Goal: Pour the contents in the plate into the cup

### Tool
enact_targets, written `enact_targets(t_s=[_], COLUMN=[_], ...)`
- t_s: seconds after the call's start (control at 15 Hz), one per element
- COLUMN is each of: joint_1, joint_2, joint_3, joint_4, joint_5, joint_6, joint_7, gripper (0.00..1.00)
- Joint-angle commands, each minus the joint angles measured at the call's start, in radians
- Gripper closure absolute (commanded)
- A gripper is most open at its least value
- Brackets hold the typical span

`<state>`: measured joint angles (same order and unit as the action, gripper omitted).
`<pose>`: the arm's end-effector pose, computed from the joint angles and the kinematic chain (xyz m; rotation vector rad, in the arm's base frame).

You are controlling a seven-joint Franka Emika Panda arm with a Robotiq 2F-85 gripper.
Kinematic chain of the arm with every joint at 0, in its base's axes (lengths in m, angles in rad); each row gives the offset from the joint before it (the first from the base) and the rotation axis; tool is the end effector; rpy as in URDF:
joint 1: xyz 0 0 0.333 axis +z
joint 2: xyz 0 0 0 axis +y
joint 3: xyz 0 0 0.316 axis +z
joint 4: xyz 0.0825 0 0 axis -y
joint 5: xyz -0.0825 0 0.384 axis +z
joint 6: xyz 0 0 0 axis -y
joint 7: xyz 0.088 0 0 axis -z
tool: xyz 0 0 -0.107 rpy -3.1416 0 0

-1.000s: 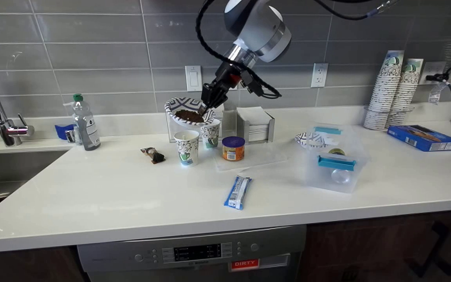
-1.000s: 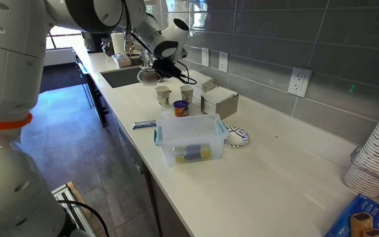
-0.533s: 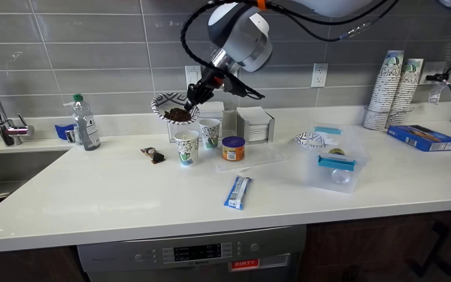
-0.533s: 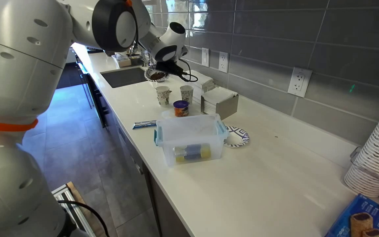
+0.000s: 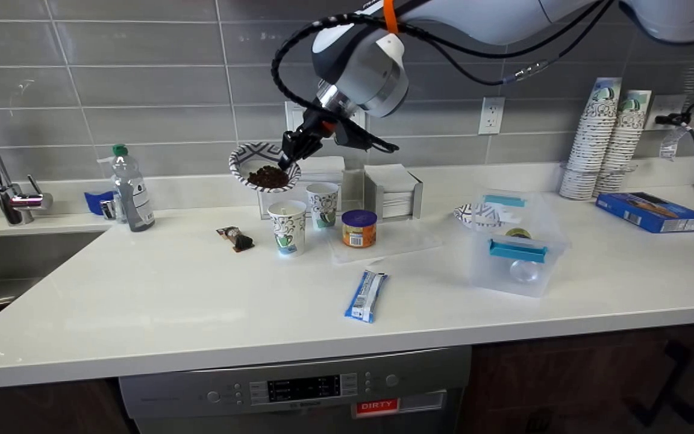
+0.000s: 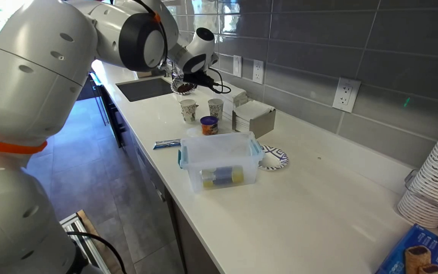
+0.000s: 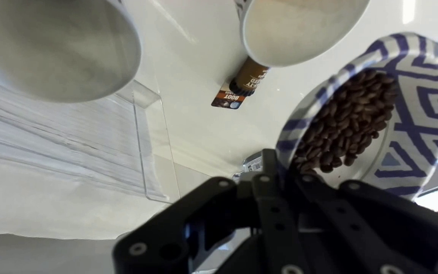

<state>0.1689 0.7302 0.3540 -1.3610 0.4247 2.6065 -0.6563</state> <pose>0.7081 0.3132 0.3643 -2.4024 -0.8990 -0.7481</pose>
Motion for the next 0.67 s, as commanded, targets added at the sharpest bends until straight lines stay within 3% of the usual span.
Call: enact_targets(t_s=[0.0,0.13,0.6], joint_1=[0.0,0.0,-0.12], joint_2=[-0.001,-0.001,-0.007], joint_3=[0.0,0.0,0.095], joint_4=[0.0,0.0,-0.037], joint_5=[0.0,0.0,0.097], joint_6=[0.0,0.0,-0.005], joint_7=[0.0,0.0,-0.187], gripper=[0.96,0.99,0.99])
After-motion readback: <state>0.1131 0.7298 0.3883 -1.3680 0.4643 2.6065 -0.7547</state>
